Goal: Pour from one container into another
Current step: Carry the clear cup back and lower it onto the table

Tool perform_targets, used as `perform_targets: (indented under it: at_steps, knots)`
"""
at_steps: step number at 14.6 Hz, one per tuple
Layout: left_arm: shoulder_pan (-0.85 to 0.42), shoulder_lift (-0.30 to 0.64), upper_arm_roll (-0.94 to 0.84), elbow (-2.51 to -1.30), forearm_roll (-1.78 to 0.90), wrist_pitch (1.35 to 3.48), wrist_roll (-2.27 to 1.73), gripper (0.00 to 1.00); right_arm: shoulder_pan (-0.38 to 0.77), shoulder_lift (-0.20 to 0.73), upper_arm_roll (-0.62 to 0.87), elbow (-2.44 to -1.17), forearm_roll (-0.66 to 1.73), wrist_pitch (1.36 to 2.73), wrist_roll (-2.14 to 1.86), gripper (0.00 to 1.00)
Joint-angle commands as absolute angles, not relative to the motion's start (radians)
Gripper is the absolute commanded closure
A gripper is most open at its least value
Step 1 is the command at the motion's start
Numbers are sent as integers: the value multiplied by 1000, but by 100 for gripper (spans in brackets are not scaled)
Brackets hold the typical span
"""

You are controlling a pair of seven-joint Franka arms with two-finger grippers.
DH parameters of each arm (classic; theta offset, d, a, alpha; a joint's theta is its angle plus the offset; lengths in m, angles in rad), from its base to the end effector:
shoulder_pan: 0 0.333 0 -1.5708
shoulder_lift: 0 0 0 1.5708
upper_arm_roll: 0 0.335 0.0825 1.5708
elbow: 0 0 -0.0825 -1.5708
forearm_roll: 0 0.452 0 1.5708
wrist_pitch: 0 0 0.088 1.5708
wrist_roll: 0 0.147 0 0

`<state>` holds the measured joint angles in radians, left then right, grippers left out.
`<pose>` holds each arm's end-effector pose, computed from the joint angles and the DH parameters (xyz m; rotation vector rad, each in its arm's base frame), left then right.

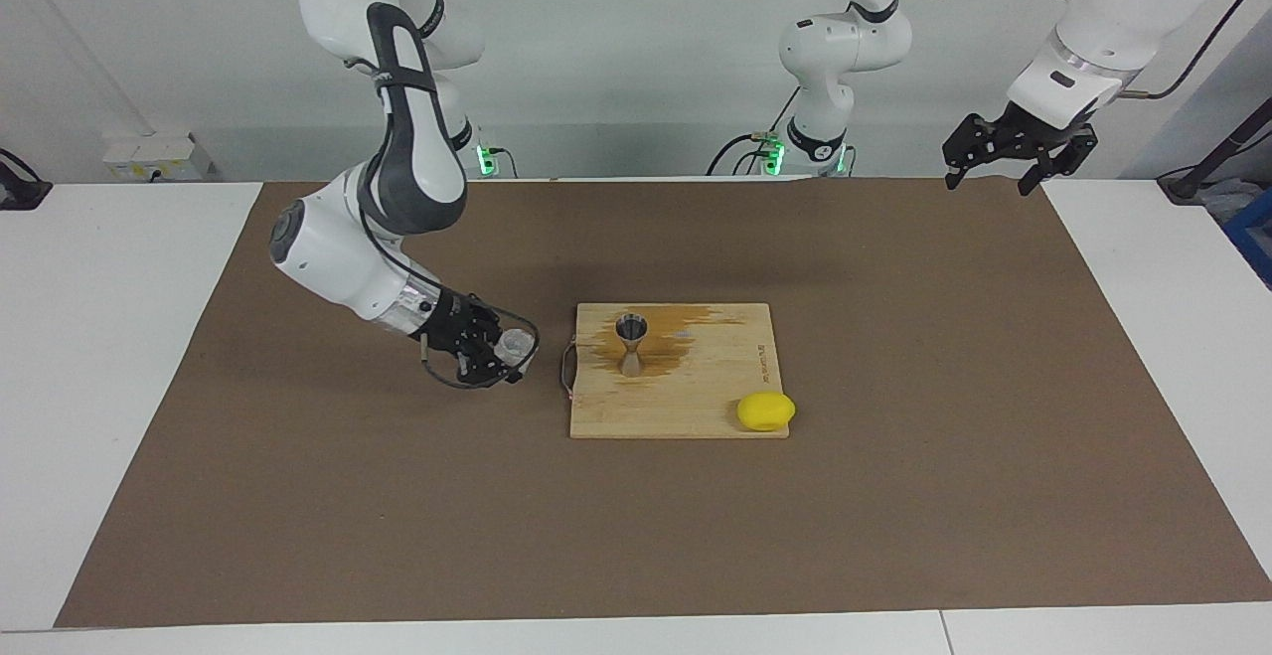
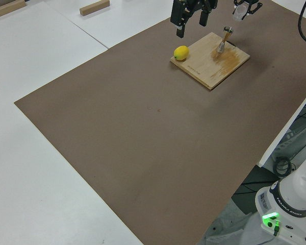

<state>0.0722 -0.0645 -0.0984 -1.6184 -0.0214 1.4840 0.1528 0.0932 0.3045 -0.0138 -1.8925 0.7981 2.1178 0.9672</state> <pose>0.5886 -0.0204 0.6098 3.1077 -0.2799 -0.1079 0.6772 0.1115 0.2956 -2.0035 1.5970 0.5200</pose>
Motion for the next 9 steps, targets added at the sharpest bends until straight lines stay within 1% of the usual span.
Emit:
perform_targets:
  at_steps: [1,5,9]
  knots:
    - [71,-92,-97,-1652,-3,1505,160,0,8,304,-2,-1940,876,2054,824,75]
    - [71,-92,-97,-1652,-3,1503,158,0,-110,382,-2,-1931,933,1951,678,74]
    - [71,-92,-97,-1652,-3,1503,160,0,-169,417,-2,-1930,933,1936,670,72]
